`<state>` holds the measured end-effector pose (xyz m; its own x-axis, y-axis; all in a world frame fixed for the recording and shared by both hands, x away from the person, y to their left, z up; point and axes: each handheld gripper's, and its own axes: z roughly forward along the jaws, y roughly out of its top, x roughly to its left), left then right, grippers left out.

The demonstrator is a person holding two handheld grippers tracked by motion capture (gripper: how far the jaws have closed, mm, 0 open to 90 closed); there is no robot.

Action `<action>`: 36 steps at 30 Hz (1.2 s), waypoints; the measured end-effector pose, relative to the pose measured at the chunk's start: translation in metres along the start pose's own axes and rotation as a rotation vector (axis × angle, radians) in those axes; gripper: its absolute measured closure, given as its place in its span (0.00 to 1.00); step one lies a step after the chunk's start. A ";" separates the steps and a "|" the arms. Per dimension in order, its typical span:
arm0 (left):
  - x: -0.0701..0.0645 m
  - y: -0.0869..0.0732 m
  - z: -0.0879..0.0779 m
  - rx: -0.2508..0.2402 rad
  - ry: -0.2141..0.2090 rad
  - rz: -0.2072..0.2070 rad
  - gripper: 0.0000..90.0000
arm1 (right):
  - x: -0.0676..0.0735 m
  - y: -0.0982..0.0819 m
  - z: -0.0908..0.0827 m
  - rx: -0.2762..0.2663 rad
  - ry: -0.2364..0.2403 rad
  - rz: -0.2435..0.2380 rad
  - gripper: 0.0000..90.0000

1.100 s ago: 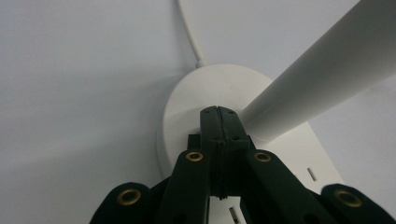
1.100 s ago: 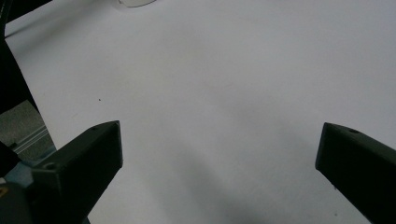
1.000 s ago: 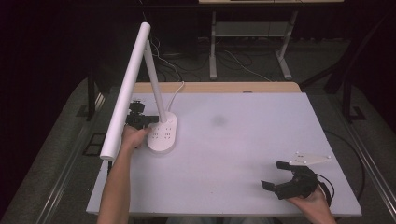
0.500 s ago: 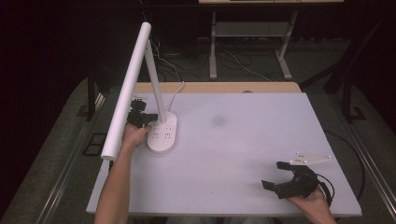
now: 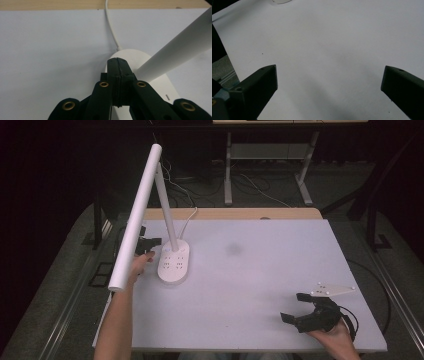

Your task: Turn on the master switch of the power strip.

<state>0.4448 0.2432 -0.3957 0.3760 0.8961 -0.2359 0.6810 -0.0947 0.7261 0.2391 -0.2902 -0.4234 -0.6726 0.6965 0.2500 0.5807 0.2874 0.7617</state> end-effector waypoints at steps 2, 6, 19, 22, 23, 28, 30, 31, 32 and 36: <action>0.001 0.001 -0.006 -0.011 0.003 0.001 1.00 | 0.000 0.000 0.000 -0.001 0.000 -0.002 0.00; 0.002 0.000 -0.018 -0.041 -0.001 -0.022 0.99 | 0.000 0.000 0.000 -0.004 0.001 -0.004 0.00; 0.006 -0.007 -0.051 -0.137 -0.053 -0.069 0.54 | 0.000 0.001 0.002 -0.002 0.010 0.000 0.00; 0.005 -0.010 -0.056 -0.132 -0.077 -0.059 0.36 | 0.001 0.001 0.002 -0.003 0.013 -0.001 0.00; 0.004 -0.012 -0.058 -0.133 -0.086 -0.054 0.30 | 0.001 0.001 0.002 -0.005 0.014 -0.001 0.00; -0.004 -0.017 -0.066 -0.131 -0.116 -0.036 0.10 | -0.001 0.002 0.002 -0.010 0.022 0.008 0.00; -0.008 -0.019 -0.068 -0.110 -0.133 -0.027 0.04 | -0.001 0.003 0.002 -0.013 0.026 0.011 0.00; -0.010 -0.020 -0.068 -0.100 -0.133 -0.023 0.00 | -0.002 0.003 0.002 -0.014 0.028 0.012 0.00; -0.013 -0.021 -0.069 -0.099 -0.138 -0.014 0.00 | -0.002 0.003 0.002 -0.015 0.029 0.010 0.00; -0.021 -0.028 -0.074 -0.111 -0.143 -0.005 0.00 | -0.002 0.003 0.002 -0.018 0.034 0.014 0.00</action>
<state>0.3712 0.2597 -0.3636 0.4632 0.8251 -0.3235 0.6129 -0.0346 0.7894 0.2432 -0.2891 -0.4225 -0.6800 0.6775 0.2804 0.5817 0.2658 0.7687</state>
